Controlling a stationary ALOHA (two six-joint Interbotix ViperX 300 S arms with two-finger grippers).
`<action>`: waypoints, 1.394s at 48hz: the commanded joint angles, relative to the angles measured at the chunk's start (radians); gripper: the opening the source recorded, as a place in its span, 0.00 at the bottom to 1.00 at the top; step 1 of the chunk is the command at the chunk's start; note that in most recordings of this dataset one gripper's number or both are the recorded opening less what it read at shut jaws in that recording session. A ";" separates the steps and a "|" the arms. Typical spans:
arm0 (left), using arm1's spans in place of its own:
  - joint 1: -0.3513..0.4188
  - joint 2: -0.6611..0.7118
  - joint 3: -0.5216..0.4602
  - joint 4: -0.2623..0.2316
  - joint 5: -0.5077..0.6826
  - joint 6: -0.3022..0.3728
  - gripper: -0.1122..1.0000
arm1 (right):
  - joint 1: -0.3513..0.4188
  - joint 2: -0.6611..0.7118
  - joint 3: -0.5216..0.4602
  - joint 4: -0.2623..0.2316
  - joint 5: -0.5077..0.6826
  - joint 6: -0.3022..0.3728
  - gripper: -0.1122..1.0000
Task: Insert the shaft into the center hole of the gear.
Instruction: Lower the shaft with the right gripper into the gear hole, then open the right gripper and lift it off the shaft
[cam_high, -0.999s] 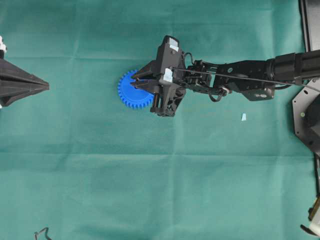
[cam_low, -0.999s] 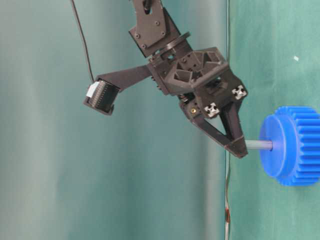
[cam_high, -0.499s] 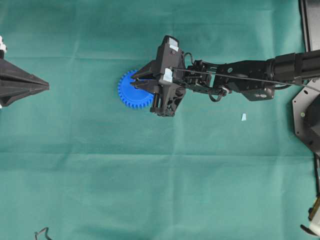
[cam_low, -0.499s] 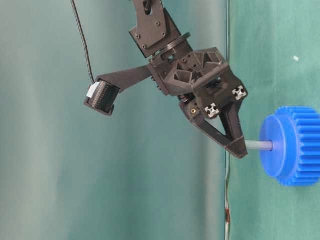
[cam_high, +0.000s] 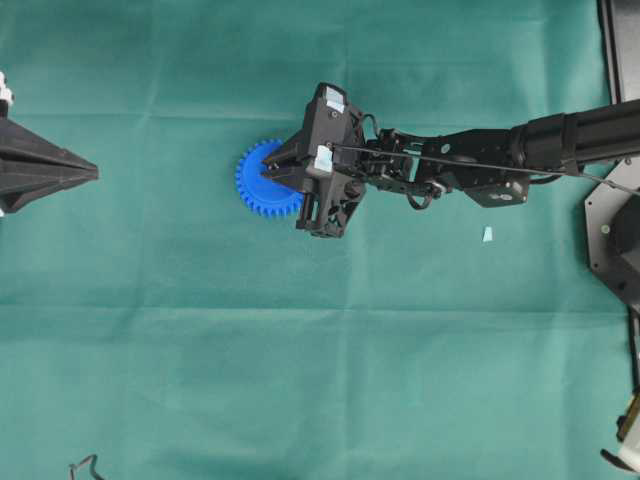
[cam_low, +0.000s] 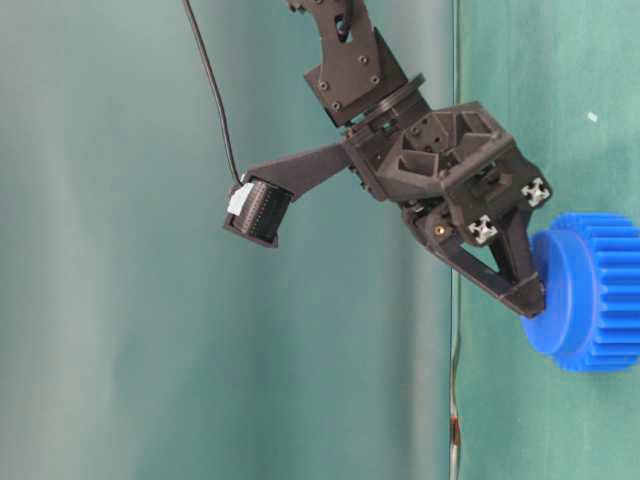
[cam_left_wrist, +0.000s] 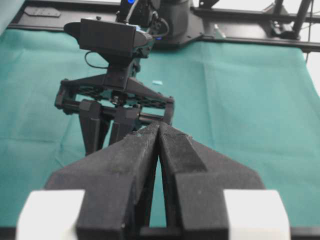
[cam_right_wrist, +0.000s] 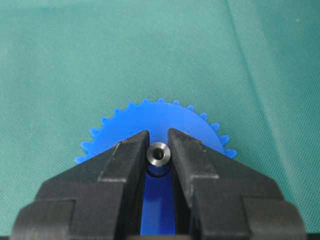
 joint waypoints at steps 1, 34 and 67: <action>0.003 0.005 -0.020 0.003 -0.006 0.002 0.10 | 0.000 -0.014 -0.020 0.002 -0.012 0.002 0.24; 0.003 0.005 -0.020 0.003 -0.006 0.003 0.10 | 0.008 -0.012 -0.011 0.002 -0.034 0.002 0.30; 0.003 -0.002 -0.020 0.003 -0.006 0.002 0.10 | 0.008 -0.193 0.014 -0.002 0.011 -0.021 0.85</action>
